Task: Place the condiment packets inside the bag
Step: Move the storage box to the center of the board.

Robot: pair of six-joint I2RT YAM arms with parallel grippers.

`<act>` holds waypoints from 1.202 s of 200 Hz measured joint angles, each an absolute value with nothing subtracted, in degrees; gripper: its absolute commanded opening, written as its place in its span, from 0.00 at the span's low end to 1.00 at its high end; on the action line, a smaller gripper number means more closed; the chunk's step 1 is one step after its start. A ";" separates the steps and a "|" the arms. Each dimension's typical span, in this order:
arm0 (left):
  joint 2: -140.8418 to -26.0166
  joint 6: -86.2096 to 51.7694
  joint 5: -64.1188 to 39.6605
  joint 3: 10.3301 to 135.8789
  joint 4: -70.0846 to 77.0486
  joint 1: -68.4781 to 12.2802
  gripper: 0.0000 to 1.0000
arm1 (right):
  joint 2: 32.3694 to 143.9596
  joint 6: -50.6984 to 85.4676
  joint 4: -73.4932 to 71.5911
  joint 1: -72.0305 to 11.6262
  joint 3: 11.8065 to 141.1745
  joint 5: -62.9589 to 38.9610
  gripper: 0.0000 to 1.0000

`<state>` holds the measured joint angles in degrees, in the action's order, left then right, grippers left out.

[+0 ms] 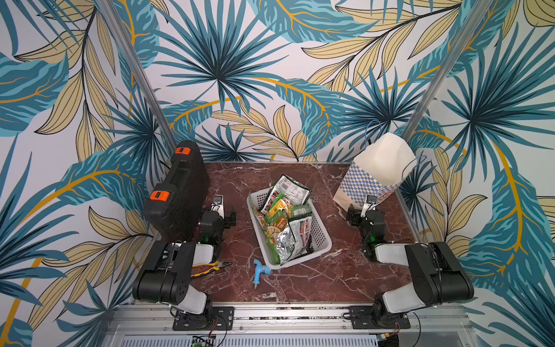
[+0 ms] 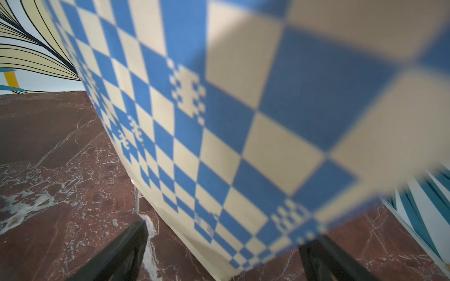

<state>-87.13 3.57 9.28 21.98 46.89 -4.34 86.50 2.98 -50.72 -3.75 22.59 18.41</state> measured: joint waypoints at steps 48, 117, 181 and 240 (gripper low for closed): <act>-87.13 3.55 9.26 21.98 46.87 -4.34 1.00 | 86.50 2.98 -50.70 -3.75 22.59 18.41 1.00; -87.13 3.55 9.26 21.98 46.87 -4.34 1.00 | 86.50 2.98 -50.72 -3.75 22.59 18.41 0.99; -86.61 3.81 9.50 21.98 46.35 -4.97 1.00 | 83.85 2.11 -49.10 -4.32 22.26 18.22 1.00; -68.93 1.43 14.94 21.91 37.04 -6.92 1.00 | 69.06 6.09 -29.47 -5.04 26.39 18.44 1.00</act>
